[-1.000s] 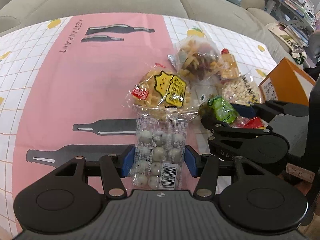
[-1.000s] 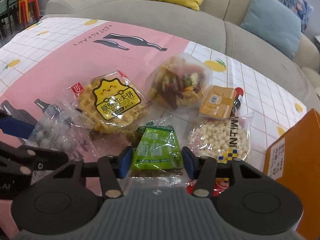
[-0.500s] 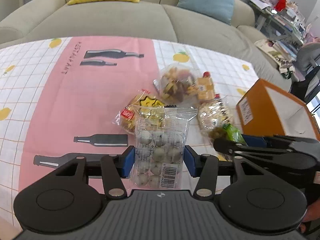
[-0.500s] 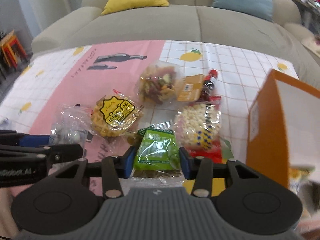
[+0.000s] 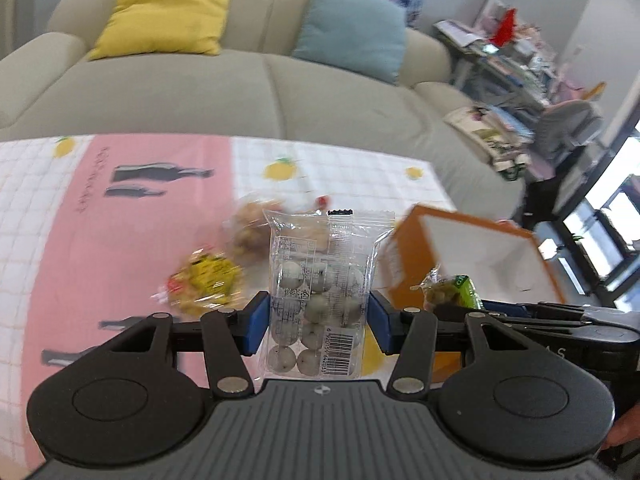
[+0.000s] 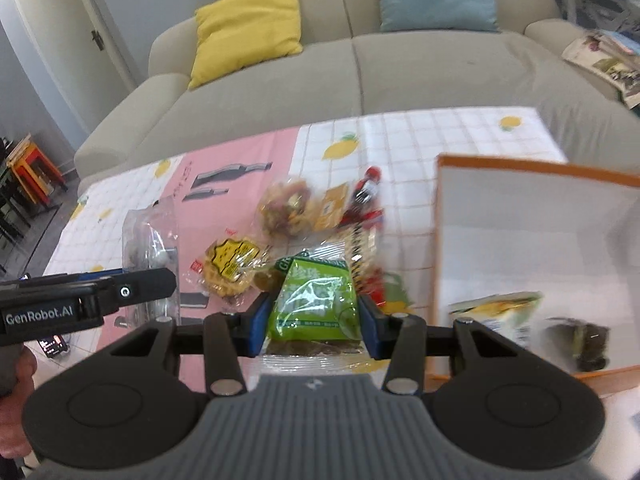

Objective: Organize snacks
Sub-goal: 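Carry both packs into the orange box and open both tools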

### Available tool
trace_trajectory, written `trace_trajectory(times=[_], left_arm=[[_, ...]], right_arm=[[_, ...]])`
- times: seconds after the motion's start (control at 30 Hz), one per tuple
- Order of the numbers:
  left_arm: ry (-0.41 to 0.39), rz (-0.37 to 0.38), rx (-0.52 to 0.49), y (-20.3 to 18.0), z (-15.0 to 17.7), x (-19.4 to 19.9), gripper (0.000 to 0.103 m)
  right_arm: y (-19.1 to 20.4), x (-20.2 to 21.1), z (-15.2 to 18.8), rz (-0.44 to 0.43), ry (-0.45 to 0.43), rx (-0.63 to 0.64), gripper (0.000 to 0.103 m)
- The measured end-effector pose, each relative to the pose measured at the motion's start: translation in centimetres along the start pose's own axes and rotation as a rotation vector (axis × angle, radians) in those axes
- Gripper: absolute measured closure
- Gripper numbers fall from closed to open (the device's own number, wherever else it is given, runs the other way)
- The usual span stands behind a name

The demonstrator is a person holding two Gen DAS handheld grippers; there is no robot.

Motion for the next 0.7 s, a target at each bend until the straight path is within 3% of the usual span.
trace_trajectory(times=[0.37,0.53,0.7], left_arm=[[0.017,0.196,-0.128,-11.9,-4.5,0.0,0.044],[0.097,0.259,-0.206,-17.6,-4.0,-2.1,0.044],[0.220,0.276,-0.261,-21.6,-2.0,-5.3,0.044]], right_arm=[[-8.0,8.4,-3.0,0.097,-0.097,-0.071,0.058],[-11.9,10.3,-3.4,0.163,-0.094,-0.094,0.058],[-15.5,10.7,-2.7,0.225,-0.066,-0.132,0.058]])
Point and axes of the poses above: each gripper's, at about its wrist camera, not at the fingertips, and x roughly against the way its jaws point, y to its left, z to its underside, the point moved 10 cm from there along -x, roughly the way its jaws point, and after that the axes turned 8 degrees about -z, right-handed, at the moved point
